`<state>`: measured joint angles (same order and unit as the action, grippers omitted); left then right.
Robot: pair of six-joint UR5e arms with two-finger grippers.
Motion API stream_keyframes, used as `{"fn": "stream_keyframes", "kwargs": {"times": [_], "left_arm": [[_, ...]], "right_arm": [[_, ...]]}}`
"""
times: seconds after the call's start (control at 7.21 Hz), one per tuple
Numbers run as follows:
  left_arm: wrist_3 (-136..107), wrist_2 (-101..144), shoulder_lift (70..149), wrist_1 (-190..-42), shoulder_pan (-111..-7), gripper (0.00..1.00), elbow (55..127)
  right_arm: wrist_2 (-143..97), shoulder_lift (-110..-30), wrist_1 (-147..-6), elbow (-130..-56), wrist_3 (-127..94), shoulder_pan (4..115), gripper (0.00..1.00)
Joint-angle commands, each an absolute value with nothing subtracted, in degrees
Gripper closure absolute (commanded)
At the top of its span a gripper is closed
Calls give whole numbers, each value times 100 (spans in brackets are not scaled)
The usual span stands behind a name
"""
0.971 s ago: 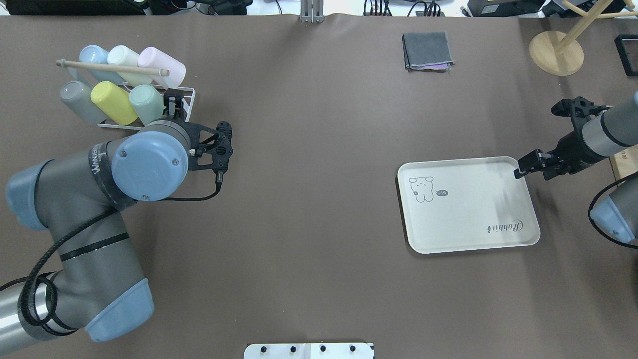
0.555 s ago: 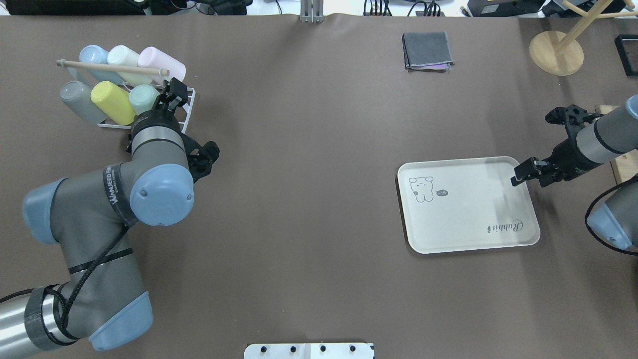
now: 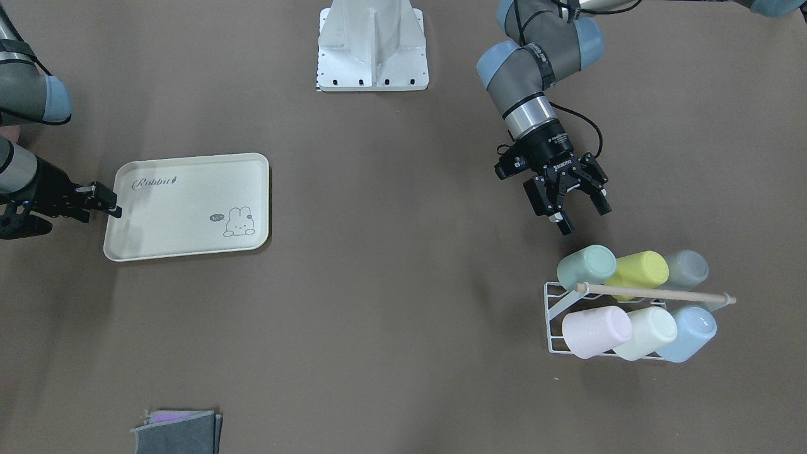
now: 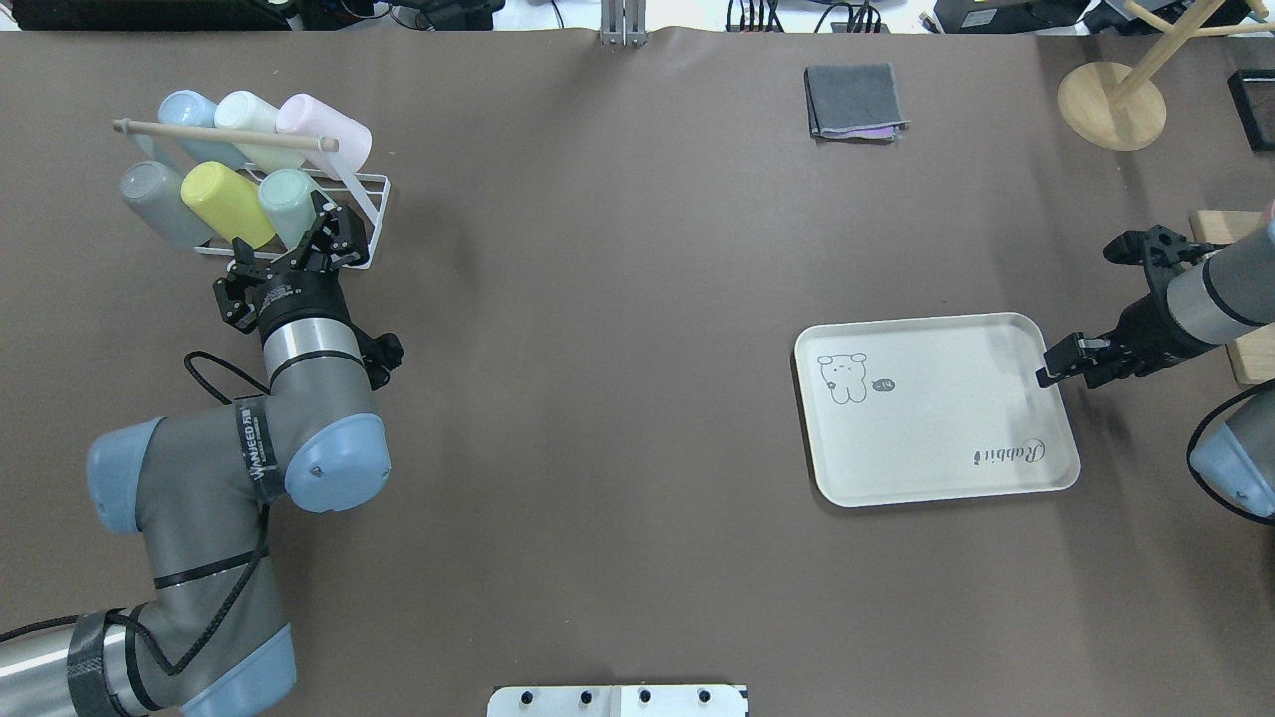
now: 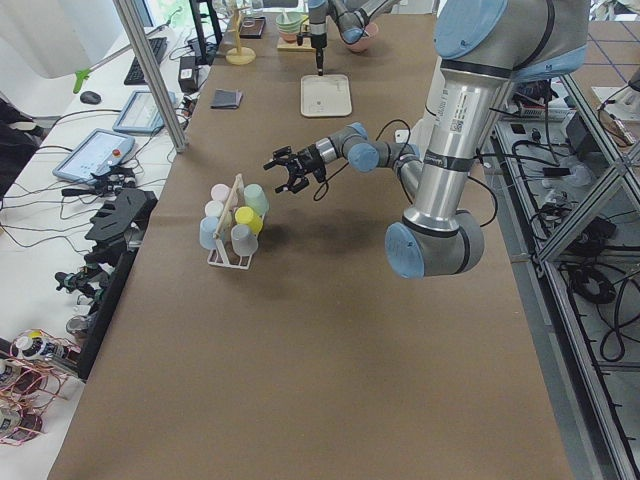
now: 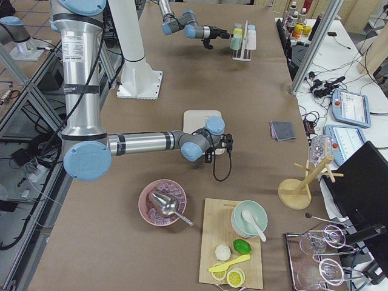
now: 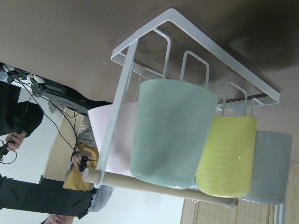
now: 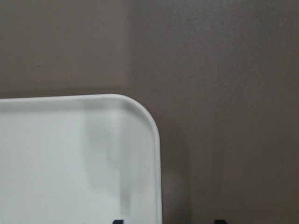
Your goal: Pick up and place green cup on tray
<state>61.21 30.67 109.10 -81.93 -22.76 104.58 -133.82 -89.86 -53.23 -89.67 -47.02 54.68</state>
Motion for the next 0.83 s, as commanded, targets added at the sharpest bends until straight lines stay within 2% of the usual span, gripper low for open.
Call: {"fn": "stream_keyframes", "kwargs": {"times": [0.0, 0.14, 0.69], "left_arm": [[6143, 2988, 10899, -8191, -2057, 1, 10180], [6178, 2571, 10890, -8174, -2031, 1, 10082], [6161, 2320, 10977, -8226, -2057, 1, 9362]], "right_arm": [[-13394, -9018, -5169, -8956, -4711, 5467, 34], [-13395, -9018, -5168, -8965, -4728, 5467, 39], [-13377, -8921, -5177, -8877, -4729, 5397, 40]]}}
